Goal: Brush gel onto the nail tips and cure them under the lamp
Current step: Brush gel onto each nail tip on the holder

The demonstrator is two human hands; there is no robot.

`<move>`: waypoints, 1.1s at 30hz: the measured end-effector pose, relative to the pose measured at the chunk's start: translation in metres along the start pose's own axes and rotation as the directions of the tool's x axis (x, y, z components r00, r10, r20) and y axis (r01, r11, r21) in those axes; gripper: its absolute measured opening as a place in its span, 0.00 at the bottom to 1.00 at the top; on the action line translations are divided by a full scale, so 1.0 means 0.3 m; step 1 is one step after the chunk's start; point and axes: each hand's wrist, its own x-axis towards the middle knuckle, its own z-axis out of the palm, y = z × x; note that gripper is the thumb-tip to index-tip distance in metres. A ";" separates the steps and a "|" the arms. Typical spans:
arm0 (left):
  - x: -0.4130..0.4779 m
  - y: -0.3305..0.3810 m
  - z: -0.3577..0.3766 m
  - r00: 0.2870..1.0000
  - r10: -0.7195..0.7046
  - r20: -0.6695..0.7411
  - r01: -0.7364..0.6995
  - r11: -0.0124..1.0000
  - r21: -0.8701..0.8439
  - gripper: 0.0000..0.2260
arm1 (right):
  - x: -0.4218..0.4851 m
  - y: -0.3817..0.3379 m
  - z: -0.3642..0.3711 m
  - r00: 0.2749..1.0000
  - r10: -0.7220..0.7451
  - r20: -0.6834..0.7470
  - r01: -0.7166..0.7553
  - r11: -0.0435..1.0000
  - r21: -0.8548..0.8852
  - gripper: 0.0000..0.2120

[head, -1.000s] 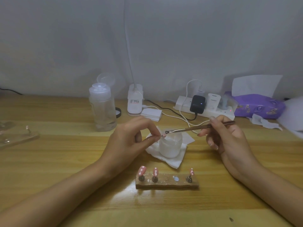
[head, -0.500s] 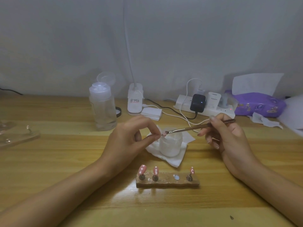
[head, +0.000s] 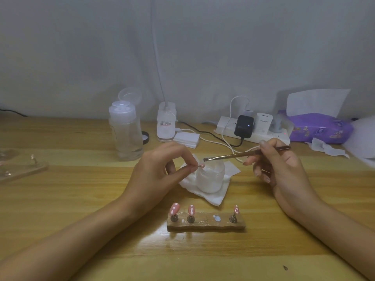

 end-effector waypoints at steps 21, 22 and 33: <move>0.000 0.008 0.001 0.999 -0.019 0.026 0.019 0.999 -0.026 0.02 | 0.004 -0.092 0.011 0.967 -0.186 0.175 0.228 0.936 -0.267 0.10; 0.001 0.009 0.002 1.000 -0.015 0.027 0.016 1.000 -0.026 0.02 | 0.006 -0.107 0.016 0.954 -0.196 0.229 0.264 0.909 -0.323 0.11; -0.002 0.011 0.001 0.998 -0.040 0.038 0.043 0.996 -0.074 0.04 | 0.009 -0.087 0.016 0.961 -0.139 0.239 0.202 0.942 -0.266 0.11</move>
